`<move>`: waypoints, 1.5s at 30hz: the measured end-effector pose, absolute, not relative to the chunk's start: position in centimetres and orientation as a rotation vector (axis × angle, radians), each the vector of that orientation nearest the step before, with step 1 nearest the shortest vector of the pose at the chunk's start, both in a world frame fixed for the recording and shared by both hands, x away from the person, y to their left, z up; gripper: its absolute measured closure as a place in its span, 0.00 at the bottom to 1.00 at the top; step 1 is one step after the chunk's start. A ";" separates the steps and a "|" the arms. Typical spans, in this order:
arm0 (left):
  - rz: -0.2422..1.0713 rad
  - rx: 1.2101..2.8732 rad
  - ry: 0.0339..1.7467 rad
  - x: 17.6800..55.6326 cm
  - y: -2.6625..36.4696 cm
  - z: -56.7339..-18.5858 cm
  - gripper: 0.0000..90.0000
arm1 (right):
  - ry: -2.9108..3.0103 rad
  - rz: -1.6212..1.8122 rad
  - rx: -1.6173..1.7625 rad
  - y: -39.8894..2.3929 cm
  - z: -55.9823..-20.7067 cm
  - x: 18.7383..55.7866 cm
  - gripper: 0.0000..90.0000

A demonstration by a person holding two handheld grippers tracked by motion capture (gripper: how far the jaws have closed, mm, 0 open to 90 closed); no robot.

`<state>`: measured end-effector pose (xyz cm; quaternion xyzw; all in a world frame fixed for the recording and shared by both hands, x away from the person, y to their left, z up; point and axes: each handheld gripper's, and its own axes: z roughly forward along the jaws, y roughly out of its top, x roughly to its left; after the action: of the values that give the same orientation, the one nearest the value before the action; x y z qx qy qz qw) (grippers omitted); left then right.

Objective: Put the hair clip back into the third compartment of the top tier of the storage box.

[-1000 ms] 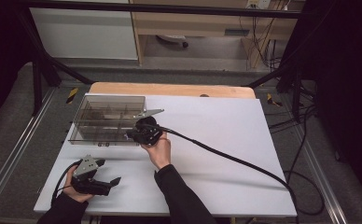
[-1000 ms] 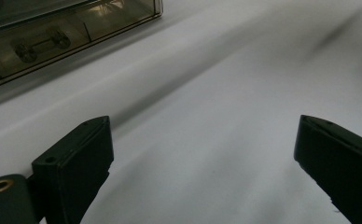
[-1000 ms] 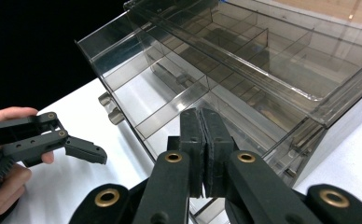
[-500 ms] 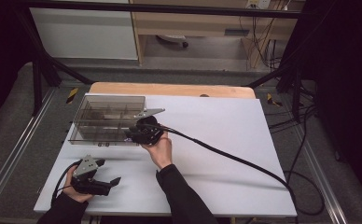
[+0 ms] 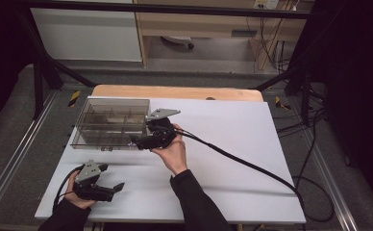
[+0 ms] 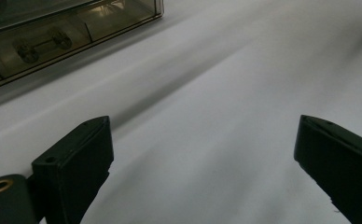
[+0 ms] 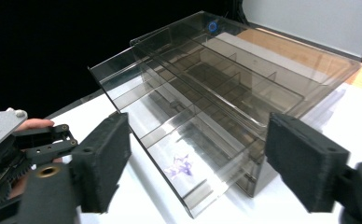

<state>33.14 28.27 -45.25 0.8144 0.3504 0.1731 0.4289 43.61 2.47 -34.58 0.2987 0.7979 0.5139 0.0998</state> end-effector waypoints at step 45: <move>0.433 2.033 0.880 33.2 28.3 -45.2 0.05 | 2.256 1.440 1.005 -14.1 -37.5 41.5 0.00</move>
<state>33.18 28.30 -45.23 0.8140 0.3523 0.1735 0.4280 41.55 -14.09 -37.46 0.3481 0.7812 0.4988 0.1407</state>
